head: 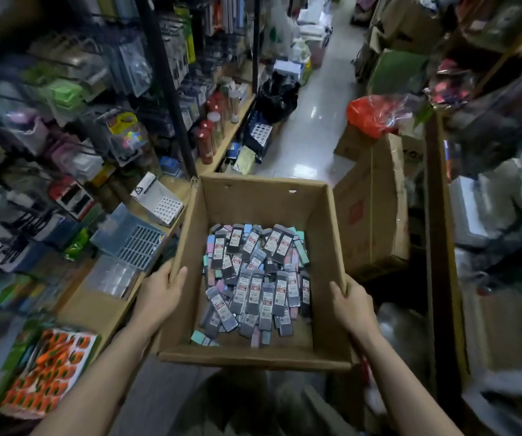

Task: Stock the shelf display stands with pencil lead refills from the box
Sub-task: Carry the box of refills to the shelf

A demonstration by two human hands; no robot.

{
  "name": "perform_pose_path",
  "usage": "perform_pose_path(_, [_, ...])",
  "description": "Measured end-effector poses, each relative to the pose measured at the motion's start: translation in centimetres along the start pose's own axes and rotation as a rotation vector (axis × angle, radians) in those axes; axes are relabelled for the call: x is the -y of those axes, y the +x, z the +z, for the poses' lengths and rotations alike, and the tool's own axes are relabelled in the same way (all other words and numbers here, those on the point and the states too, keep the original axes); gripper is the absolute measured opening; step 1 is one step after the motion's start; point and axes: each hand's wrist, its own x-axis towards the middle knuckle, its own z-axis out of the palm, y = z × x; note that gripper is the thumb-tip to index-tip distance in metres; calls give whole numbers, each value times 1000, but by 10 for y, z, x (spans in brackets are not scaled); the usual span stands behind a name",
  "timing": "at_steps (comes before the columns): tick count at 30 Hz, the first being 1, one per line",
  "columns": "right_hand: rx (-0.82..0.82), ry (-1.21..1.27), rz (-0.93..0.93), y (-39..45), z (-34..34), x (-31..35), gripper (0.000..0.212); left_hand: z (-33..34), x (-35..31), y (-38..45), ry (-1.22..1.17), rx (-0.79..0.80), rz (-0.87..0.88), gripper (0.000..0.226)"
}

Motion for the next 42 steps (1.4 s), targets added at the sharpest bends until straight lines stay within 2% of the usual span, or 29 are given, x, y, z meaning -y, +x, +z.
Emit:
perform_pose_path(8, [171,-56,-73,142,-20,60,26,25,-55,74,-6,-119,-125,28])
perform_pose_path(15, [451,-193,-319,230,-11,116,23,47,-54,64,-165,-333,-415,30])
perform_pose_path(20, [629,-287,-488,248,13,154,21,51,-52,36,-203,-502,-561,34])
perform_pose_path(24, [733,-354,-556,245,36,171,17,55,-41,18,-240,-568,-667,36])
perform_pose_path(30, [801,-477,-751,240,57,198,26,61,-42,-3,-344,-709,-758,15])
perform_pose_path(35, [886,-502,-866,256,78,220,16,73,-53,-5,-394,-762,-878,24])
perform_pose_path(40, [952,-510,-1003,281,107,247,11,84,-78,3,-372,-908,-965,27])
perform_pose_path(42, [1033,-530,-1037,293,122,255,13,100,-86,9,-406,-976,-1046,31])
